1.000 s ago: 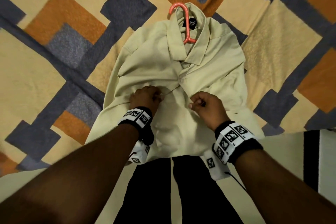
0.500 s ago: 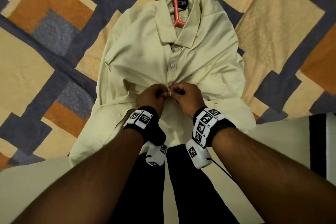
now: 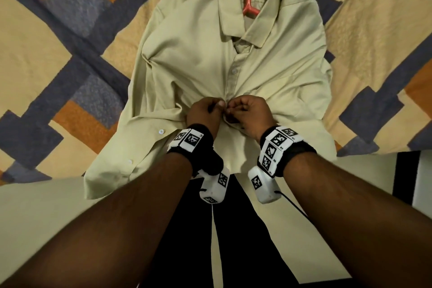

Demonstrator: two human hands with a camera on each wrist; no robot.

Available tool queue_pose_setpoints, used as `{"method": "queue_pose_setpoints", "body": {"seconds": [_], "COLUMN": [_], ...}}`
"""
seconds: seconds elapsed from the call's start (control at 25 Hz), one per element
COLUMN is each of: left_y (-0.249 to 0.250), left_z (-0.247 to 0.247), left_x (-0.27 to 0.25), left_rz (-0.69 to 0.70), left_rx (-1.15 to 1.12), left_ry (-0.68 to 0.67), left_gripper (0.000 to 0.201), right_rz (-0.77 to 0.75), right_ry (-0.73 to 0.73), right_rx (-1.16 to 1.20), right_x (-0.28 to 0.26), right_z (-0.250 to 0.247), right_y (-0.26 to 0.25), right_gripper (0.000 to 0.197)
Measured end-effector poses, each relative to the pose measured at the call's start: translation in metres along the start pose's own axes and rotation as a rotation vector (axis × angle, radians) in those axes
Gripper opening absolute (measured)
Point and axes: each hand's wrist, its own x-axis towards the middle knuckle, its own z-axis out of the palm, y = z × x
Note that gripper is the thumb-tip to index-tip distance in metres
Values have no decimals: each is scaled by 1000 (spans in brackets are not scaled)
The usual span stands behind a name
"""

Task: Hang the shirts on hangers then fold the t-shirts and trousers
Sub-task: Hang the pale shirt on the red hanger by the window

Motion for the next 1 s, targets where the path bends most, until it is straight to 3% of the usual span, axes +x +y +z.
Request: {"method": "queue_pose_setpoints", "body": {"seconds": [0.28,0.36,0.4,0.52,0.6,0.68,0.76,0.88,1.0], "left_y": [2,2,2,7,8,-1,-12,-10,-2], "left_z": [-4,-9,-11,-22,-36,-52,-70,-81,-79], "left_x": [6,1,0,-3,-4,-6,-9,-10,-9], "left_rz": [-14,36,96,288,356,429,458,308,182], "left_rx": [55,61,162,792,1018,1136,1114,888,711], "left_ry": [21,13,-5,-64,-139,-197,-196,-233,-210], "left_gripper": [19,18,19,23,26,28,26,30,24], "right_rz": [-47,-73,-89,-105,-144,-136,-137,-219,-194], "right_ry": [70,22,-14,-116,-150,-177,-91,67,143], "right_rx": [-41,-121,-195,-389,-523,-725,-779,-671,-587], "right_x": [-2,-3,-3,-9,-17,-29,-39,-55,-70], "right_z": [12,12,11,2,-14,-37,-56,-72,-69], "right_y": [4,1,-3,-16,-20,-15,-7,-5,-5], "right_gripper": [20,18,18,11,7,17,22,10,7]}}
